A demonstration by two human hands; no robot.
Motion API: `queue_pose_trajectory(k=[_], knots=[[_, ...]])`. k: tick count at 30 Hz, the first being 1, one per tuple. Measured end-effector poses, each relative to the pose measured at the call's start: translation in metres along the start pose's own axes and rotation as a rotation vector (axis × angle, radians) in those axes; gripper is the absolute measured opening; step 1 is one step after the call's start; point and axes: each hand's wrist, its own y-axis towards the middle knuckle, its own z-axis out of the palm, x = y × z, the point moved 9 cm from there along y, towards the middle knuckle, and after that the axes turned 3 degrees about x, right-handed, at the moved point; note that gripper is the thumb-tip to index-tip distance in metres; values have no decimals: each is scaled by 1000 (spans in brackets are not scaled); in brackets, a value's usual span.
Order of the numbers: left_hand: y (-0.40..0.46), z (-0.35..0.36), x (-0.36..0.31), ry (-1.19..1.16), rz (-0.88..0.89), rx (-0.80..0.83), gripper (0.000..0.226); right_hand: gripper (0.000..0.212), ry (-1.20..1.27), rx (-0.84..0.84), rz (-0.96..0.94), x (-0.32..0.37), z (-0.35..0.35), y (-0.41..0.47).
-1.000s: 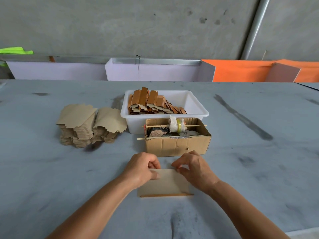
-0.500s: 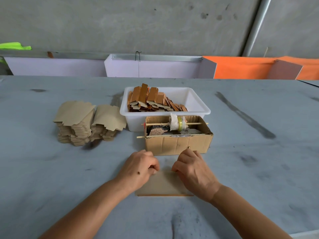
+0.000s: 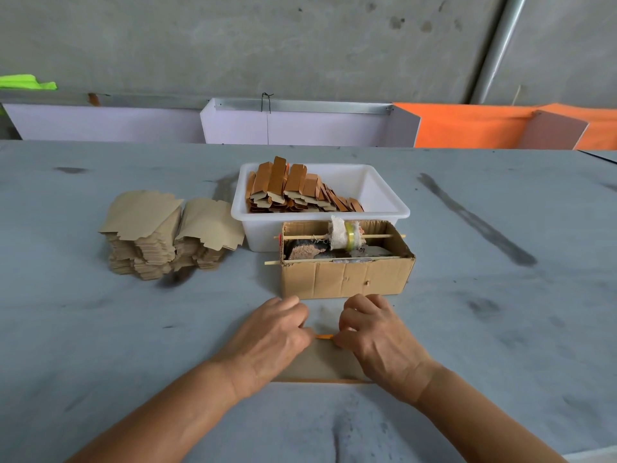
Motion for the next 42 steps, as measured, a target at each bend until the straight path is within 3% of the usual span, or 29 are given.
queue_pose_trajectory(k=[4, 10, 12, 14, 20, 26, 30, 34, 38, 42], knots=[[-6, 4, -6, 39, -9, 99, 35, 19, -53, 38, 36, 3, 1, -3], [-11, 13, 4, -96, -259, 48, 22, 26, -21, 81, 189, 6, 0, -6], [-9, 20, 4, -108, -325, 84, 29, 25, -26, 77, 194, 12, -2, -4], [-3, 12, -6, -36, -281, 9, 18, 24, -34, 76, 181, 17, -3, -3], [-4, 18, -9, -3, -250, -19, 28, 22, -50, 63, 187, 10, -2, -6], [-24, 13, 4, -97, -288, -102, 28, 49, -1, -82, 248, -9, -8, -20], [-27, 11, 7, -155, -300, -144, 38, 27, 16, -110, 247, -12, -9, -26], [-37, 11, 18, -255, -337, -180, 36, 30, 51, -87, 243, -13, -4, -29], [-46, 23, 28, -492, -415, -107, 45, 27, 179, -129, 295, -15, -10, -32], [-49, 30, 26, -529, -403, -53, 59, 31, 463, -18, 404, -27, 5, -46]])
